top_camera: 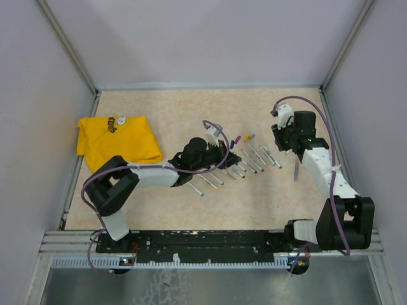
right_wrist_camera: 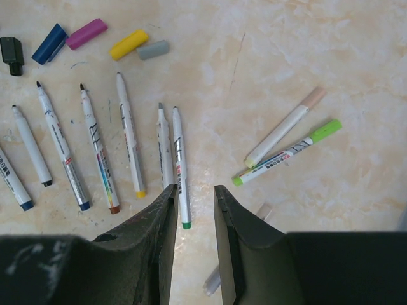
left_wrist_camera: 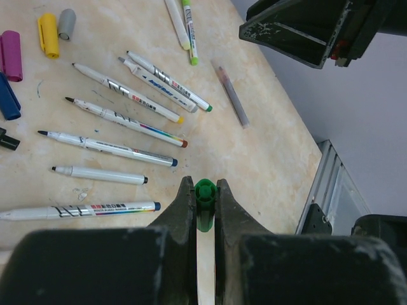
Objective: Open the pen caps
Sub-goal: Place the pen at the center of the board, then place the pen cap at the center of the board.
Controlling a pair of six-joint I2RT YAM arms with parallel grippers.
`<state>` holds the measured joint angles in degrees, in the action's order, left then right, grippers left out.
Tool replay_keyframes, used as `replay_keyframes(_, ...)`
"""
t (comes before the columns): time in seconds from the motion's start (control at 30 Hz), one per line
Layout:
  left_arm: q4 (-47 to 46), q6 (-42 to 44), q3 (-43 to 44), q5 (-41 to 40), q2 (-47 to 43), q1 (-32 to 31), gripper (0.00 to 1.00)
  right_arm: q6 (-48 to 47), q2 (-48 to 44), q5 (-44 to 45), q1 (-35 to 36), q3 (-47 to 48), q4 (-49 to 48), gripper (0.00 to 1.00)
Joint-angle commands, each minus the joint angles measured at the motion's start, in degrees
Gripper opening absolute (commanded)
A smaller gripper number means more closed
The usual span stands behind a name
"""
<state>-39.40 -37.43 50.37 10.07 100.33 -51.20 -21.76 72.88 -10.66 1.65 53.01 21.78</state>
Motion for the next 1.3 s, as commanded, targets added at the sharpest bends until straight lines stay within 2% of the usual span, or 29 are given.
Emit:
replay_keyframes(0.0, 3.0, 1.5, 3.9, 0.4, 2.2, -0.4, 0.0, 0.8, -2.6, -0.8, -0.7, -0.1, -2.6, 0.3)
replay_keyframes(0.53, 3.1, 4.6, 6.4, -1.5, 4.0, -0.3, 0.0, 1.6, -2.5, -0.1, -1.5, -0.4, -3.2, 0.3)
replay_keyframes(1.1, 5.6, 10.0, 4.6, -3.3, 1.7, 0.4, 0.0, 2.6, -3.2, -0.8, -3.6, -0.4, -3.5, 0.3)
replay_keyframes(1.27, 7.5, 11.4, 8.4, -3.6, 4.2, 0.4, 0.0, 2.8, -3.3, -0.6, -3.6, -0.3, -3.6, 0.3)
